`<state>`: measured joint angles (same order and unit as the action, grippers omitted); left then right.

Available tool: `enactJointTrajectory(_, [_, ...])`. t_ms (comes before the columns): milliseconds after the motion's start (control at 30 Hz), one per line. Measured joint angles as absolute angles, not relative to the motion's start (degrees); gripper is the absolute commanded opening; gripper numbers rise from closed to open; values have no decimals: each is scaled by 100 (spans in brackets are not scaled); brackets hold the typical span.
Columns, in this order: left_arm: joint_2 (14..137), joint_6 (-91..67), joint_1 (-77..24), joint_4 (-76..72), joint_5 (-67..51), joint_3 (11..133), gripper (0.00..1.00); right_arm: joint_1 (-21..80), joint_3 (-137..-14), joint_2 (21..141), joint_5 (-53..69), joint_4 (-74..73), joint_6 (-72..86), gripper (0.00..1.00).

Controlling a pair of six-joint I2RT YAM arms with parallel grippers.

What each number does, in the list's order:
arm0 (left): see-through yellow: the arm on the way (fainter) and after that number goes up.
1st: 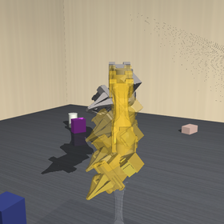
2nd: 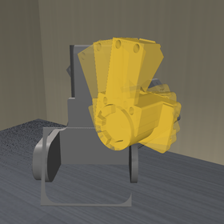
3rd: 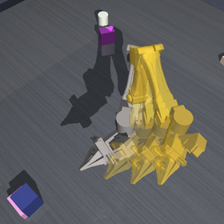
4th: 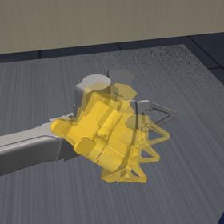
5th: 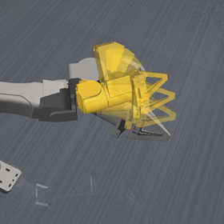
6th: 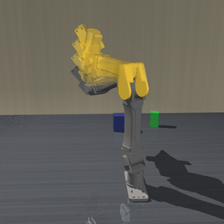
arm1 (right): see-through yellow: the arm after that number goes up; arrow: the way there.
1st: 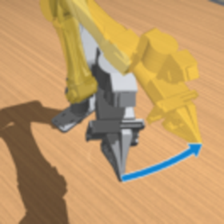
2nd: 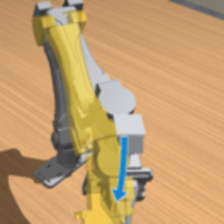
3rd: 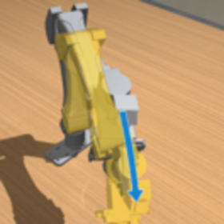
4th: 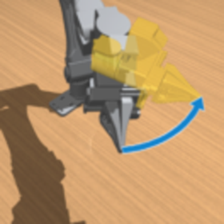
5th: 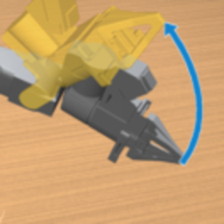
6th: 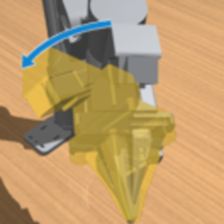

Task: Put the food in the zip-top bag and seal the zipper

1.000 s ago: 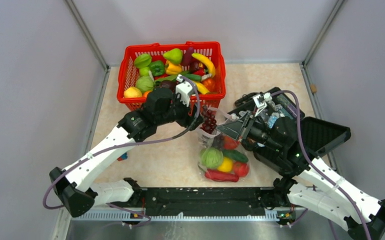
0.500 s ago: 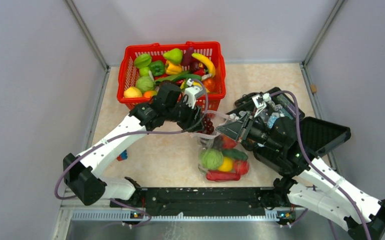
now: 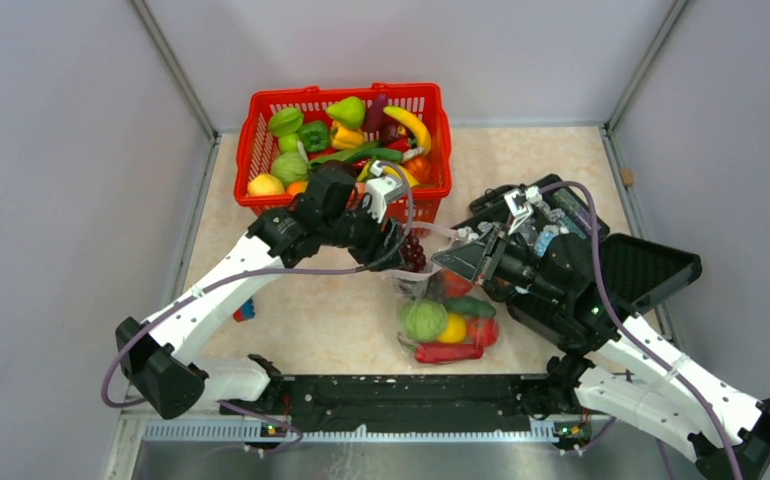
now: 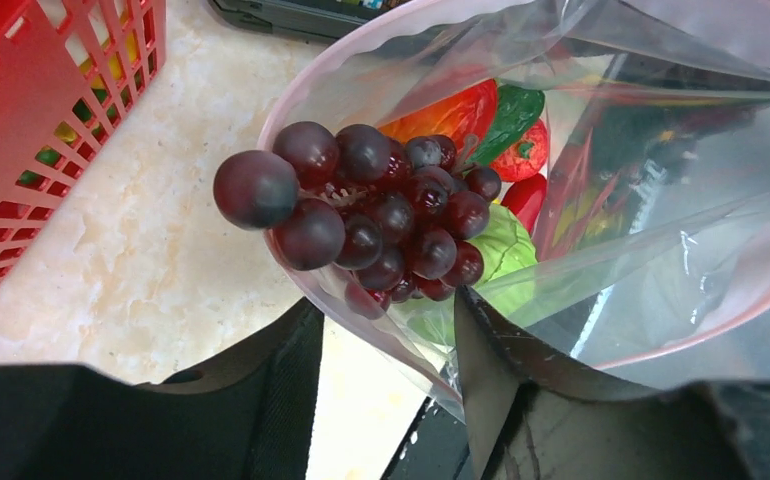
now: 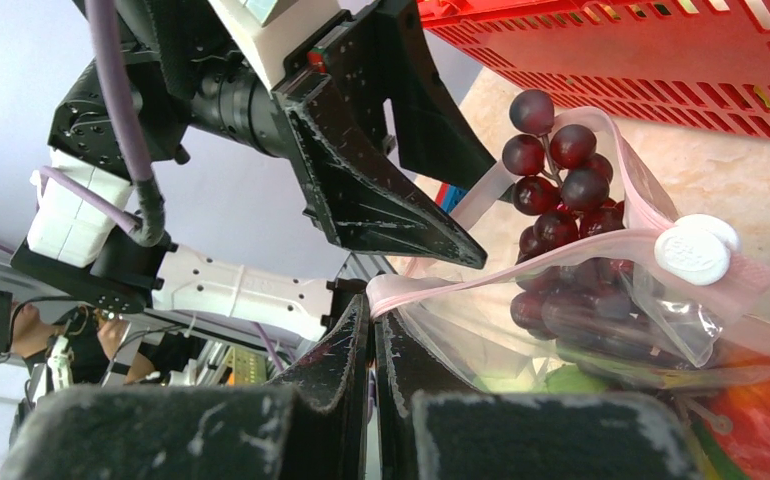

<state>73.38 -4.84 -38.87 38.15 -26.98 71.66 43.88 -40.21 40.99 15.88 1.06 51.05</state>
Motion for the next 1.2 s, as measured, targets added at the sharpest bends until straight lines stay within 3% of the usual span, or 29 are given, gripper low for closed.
enactJointTrajectory(200, [7297, -294, -3889, 4058, -2674, 7317, 28, 4388, -4021, 4099, 1586, 106, 5105, 0])
enactJointTrajectory(300, [7299, -250, -3889, 4147, -2630, 7338, 25, 4388, -4023, 4101, 1586, 106, 5105, 0])
enactJointTrajectory(467, [7371, -178, -3889, 4215, -2613, 7408, 36, 4388, -4021, 4106, 1590, 106, 5105, 0])
enactJointTrajectory(567, [7467, -165, -3887, 4213, -2622, 7426, 35, 4388, -4021, 4106, 1590, 106, 5105, 0])
enactJointTrajectory(633, [7526, -161, -3887, 4213, -2624, 7426, 24, 4388, -4023, 4106, 1590, 106, 5105, 0])
enactJointTrajectory(700, [7579, -154, -3889, 4215, -2615, 7426, 4, 4388, -4021, 4106, 1590, 106, 5103, 0])
enactJointTrajectory(733, [7594, -152, -3889, 4215, -2609, 7426, 0, 4388, -4023, 4106, 1590, 104, 5103, 0])
enactJointTrajectory(1000, [7465, -154, -3889, 4121, -2379, 7432, 0, 4388, -4023, 4141, 1584, 119, 5100, 0])
enactJointTrajectory(1200, [6386, -158, -3892, 3708, -2121, 7446, 0, 4388, -4012, 4185, 1597, 261, 5103, 0])
